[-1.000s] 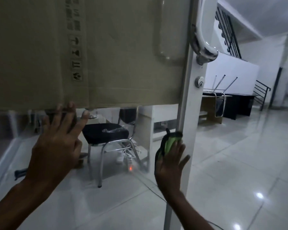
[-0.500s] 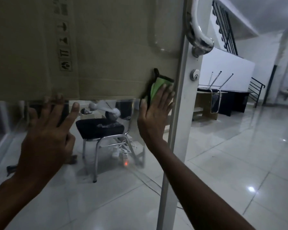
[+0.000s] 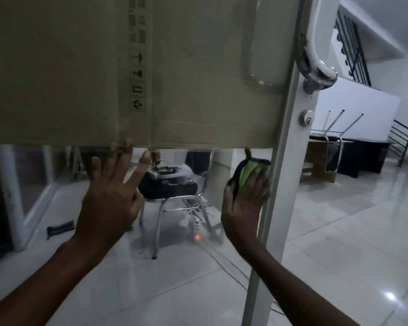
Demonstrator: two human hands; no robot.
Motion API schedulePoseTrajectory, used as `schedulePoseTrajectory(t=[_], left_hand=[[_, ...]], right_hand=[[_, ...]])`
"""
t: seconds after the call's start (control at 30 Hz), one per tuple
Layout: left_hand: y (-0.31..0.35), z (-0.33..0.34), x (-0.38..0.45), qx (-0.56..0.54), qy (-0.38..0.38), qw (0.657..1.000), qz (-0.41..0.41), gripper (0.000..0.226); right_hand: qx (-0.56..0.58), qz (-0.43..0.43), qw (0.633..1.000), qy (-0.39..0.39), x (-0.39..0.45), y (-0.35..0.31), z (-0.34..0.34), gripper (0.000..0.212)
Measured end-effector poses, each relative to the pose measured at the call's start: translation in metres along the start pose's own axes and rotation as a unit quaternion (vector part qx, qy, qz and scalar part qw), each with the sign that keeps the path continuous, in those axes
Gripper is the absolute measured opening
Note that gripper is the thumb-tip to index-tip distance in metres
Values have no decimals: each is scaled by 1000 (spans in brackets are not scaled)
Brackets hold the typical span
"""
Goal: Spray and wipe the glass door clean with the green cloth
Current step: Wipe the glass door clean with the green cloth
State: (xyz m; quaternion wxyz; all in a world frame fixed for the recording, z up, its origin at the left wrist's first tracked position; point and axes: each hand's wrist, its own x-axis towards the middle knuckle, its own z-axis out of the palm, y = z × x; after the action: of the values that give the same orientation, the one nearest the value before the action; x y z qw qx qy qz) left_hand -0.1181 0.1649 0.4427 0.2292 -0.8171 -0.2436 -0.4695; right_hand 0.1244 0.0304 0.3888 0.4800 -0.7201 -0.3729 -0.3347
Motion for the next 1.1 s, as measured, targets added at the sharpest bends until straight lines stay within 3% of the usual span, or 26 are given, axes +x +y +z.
schedulePoseTrajectory(t=[0.07, 0.17, 0.3, 0.4, 0.43, 0.5, 0.57, 0.63, 0.67, 0.73, 0.83, 0.97, 1.03, 1.1], left_hand=[[1, 0, 0, 2, -6, 1000, -6, 71], [2, -2, -1, -9, -18, 1000, -8, 75], [-4, -14, 0, -56, -37, 998, 3, 73], [-14, -29, -12, -136, -25, 990, -22, 64], [-16, -33, -19, -154, -19, 987, -29, 63], [-23, -40, -39, -148, -14, 988, -29, 63], [-29, -39, -56, -124, -17, 991, -42, 64], [-36, -36, -69, -103, -26, 991, -84, 67], [-37, -33, -72, -98, -32, 989, -103, 67], [-41, -27, -78, -97, -47, 986, -126, 70], [-46, -26, -81, -111, -52, 984, -128, 71], [-54, -30, -90, -110, -58, 984, -129, 65], [-55, -28, -104, -95, -72, 983, -139, 64], [-55, -24, -117, -90, -93, 981, -141, 64]], right_hand=[[29, 9, 1000, 8, 34, -41, -4, 80], [-27, -144, 989, -27, 44, -81, 1, 78], [-108, -411, 902, -75, -4, -58, 26, 70], [-171, -529, 825, -99, -35, -2, 30, 70], [-183, -532, 821, -102, -36, 13, 27, 73], [-196, -469, 857, -85, -30, 28, 16, 74], [-164, -311, 935, -45, -14, 23, 7, 72], [-84, -156, 984, -16, 0, -7, 7, 76], [-55, -120, 991, -10, 6, -24, 8, 78], [-41, -149, 988, -10, 10, -62, 18, 78], [-78, -327, 942, -18, 0, -96, 37, 72], [-127, -561, 816, -56, -48, -85, 66, 74], [-157, -613, 770, -86, -69, -61, 68, 78], [-171, -620, 761, -86, -71, -41, 65, 79]])
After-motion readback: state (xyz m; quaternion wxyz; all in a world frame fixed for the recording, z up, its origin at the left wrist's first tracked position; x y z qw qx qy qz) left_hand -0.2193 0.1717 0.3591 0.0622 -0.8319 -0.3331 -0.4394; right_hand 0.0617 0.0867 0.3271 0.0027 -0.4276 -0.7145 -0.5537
